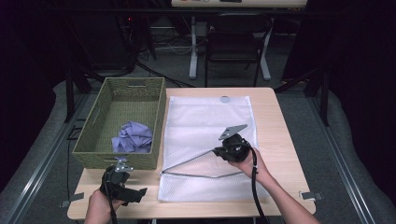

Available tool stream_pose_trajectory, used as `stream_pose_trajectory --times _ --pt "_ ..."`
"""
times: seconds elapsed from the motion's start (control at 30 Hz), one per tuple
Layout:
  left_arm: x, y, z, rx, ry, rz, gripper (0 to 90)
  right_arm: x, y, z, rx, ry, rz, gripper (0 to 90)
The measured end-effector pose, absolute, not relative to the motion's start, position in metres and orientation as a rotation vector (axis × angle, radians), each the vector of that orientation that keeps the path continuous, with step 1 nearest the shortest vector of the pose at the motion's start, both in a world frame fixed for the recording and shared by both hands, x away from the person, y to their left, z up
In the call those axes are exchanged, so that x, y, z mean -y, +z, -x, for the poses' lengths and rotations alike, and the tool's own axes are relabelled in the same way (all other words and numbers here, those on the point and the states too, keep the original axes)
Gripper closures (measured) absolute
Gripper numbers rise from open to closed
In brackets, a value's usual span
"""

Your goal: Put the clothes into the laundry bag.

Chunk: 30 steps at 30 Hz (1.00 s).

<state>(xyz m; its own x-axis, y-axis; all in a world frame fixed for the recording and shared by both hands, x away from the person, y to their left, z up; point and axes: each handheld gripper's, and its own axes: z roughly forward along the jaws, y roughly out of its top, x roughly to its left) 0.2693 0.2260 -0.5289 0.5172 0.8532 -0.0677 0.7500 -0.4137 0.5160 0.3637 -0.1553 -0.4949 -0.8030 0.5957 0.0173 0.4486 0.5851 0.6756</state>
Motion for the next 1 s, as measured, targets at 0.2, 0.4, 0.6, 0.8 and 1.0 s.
stream_pose_trajectory --times 0.2,0.4,0.6,0.8,1.0 --pt "-0.225 -0.518 -0.265 -1.304 0.278 -2.253 0.1 0.156 -0.499 -0.365 -2.626 1.010 -0.863 86.7" --pt "-0.222 -0.498 -0.260 -1.271 0.301 -2.236 0.1 0.154 -0.500 -0.365 -2.632 0.994 -0.856 86.7" --pt "-0.231 -0.474 -0.265 -1.288 0.284 -2.169 0.1 0.154 -0.501 -0.364 -2.626 0.985 -0.853 86.7" --pt "-0.239 -0.444 -0.287 -1.325 0.335 -2.141 0.2 0.152 -0.503 -0.365 -2.639 0.977 -0.838 86.7" --pt "-0.249 -0.416 -0.324 -1.349 0.360 -2.124 0.3 0.151 -0.503 -0.364 -2.627 0.980 -0.818 86.7"
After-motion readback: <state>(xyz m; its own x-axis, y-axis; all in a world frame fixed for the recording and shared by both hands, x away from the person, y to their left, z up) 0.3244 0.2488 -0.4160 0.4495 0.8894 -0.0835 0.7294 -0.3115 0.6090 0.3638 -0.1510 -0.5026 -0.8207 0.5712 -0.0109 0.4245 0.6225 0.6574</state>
